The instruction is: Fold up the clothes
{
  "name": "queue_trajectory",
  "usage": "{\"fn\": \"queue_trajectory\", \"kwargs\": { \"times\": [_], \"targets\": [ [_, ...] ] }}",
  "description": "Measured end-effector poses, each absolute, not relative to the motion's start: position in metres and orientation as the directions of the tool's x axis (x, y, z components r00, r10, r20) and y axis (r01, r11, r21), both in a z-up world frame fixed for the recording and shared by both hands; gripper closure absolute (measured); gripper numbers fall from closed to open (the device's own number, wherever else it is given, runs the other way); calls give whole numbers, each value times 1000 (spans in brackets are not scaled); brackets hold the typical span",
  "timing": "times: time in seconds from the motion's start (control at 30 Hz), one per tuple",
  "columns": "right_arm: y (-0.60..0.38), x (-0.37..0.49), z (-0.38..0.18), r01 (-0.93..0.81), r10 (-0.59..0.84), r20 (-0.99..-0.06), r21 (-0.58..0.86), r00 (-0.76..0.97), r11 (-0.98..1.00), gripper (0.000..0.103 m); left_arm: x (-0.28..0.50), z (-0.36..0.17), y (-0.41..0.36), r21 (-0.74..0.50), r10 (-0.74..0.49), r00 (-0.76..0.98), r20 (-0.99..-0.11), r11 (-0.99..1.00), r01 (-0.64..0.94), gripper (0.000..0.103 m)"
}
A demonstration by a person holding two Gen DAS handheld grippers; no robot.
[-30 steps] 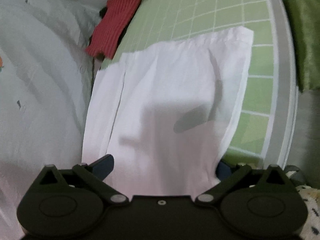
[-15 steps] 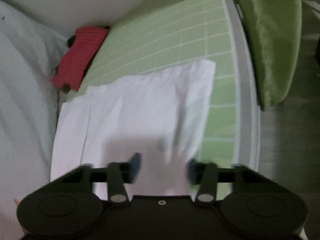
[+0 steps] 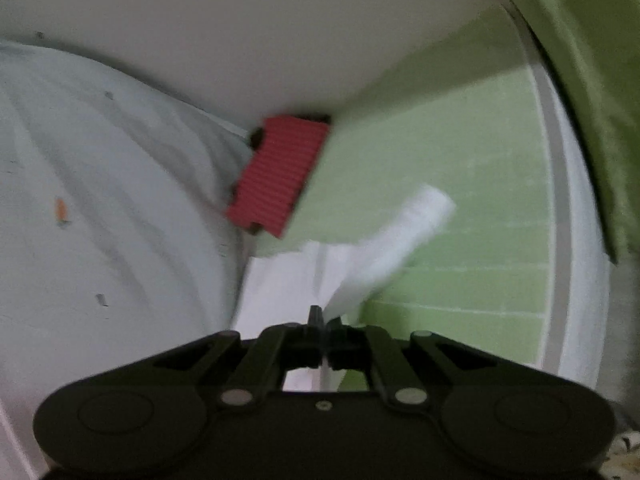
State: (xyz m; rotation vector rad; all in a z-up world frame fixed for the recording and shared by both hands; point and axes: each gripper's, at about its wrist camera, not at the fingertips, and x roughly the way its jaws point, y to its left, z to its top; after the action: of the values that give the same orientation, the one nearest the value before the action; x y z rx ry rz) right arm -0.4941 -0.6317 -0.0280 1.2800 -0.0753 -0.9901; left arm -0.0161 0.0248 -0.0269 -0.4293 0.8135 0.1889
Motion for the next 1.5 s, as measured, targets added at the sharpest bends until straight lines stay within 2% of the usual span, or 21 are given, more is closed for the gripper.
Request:
{"fn": "queue_trajectory", "kwargs": {
  "times": [0.17,0.27,0.37,0.47,0.63,0.83,1.0,1.03,1.07,1.1,1.13,1.17,1.2,1.23,1.27,1.3,1.33,1.5],
  "targets": [
    [-629,-504,22,468,-660,-318,882,681,58,101,-39,31,43,-373,-5,750,-661,870,-323,98],
    [-629,-499,55,435,-666,-226,886,711,163,101,-48,66,36,-357,10,804,-594,892,-275,98],
    [-636,-487,69,464,-670,-194,850,716,250,101,-41,62,27,-344,28,805,-592,895,-284,98],
    [-646,-470,56,511,-666,-252,830,702,224,101,-33,44,21,-357,31,771,-636,875,-329,98],
    [-664,-450,46,519,-656,-284,832,700,193,101,-19,33,9,-355,34,759,-650,870,-343,98],
    [-700,-395,61,545,-643,-272,793,716,272,101,31,39,-23,-368,9,799,-601,885,-287,98],
    [-750,-294,64,541,-602,-267,772,753,335,101,108,40,-66,-354,-33,833,-553,914,-199,97],
    [-762,-267,63,544,-588,-268,759,763,359,101,130,37,-79,-342,-33,833,-552,920,-190,96],
    [-773,-238,61,568,-576,-285,720,766,399,100,148,31,-88,-340,-29,824,-565,919,-201,88],
    [-784,-208,58,589,-564,-302,678,768,439,99,166,25,-97,-337,-24,815,-579,917,-212,73],
    [-792,-179,56,616,-560,-327,633,762,469,81,177,21,-103,-338,-23,799,-601,913,-228,67],
    [-795,-158,53,656,-570,-363,586,737,475,51,187,16,-109,-339,-23,782,-623,909,-243,60],
    [-796,-142,50,676,-569,-388,558,725,481,46,188,14,-114,-342,-25,780,-625,907,-246,51],
    [-796,-130,46,690,-566,-408,534,716,488,47,184,11,-118,-330,-16,783,-622,912,-243,44],
    [-791,-126,39,695,-562,-418,522,714,495,41,179,9,-121,-318,-8,786,-618,917,-241,25],
    [-785,-129,30,708,-561,-437,509,703,491,37,171,4,-124,-288,8,782,-623,927,-239,20],
    [-779,-132,20,725,-562,-462,490,687,483,28,162,-2,-127,-257,25,778,-627,937,-237,20],
    [-759,-178,-50,880,-577,-664,335,475,338,27,125,-34,-143,-143,15,684,-730,974,-174,20]
  ]
}}
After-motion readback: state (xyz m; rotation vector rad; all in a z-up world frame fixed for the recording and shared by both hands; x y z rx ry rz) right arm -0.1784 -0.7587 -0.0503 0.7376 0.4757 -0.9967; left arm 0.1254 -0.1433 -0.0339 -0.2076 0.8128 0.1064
